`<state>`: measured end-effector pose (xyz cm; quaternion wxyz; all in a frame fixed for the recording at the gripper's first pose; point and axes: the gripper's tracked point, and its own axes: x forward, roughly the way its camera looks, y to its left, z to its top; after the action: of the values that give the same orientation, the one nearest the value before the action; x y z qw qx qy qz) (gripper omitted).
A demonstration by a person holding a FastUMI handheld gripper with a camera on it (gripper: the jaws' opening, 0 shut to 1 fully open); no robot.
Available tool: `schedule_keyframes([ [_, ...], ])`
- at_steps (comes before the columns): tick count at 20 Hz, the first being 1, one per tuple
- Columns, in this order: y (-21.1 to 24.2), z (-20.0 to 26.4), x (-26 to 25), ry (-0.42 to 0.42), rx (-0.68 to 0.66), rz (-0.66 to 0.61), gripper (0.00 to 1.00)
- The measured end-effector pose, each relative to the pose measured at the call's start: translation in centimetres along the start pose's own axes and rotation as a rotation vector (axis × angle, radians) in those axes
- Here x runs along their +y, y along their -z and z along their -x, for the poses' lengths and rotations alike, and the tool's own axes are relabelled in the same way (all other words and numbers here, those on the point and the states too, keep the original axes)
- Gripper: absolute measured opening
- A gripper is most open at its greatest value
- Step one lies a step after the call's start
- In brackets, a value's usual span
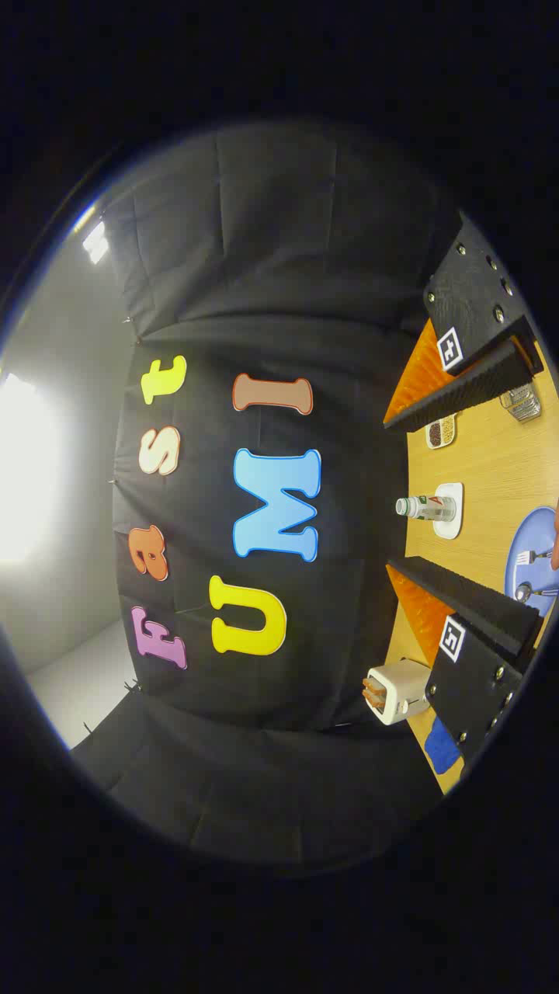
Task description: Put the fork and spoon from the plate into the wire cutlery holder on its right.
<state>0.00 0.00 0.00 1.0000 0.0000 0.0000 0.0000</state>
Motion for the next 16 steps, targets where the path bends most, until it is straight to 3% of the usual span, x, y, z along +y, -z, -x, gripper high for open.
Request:
schedule_keyframes([
  [16,0.90,-0.31,0.75,-0.022,0.022,0.013,0.99],
])
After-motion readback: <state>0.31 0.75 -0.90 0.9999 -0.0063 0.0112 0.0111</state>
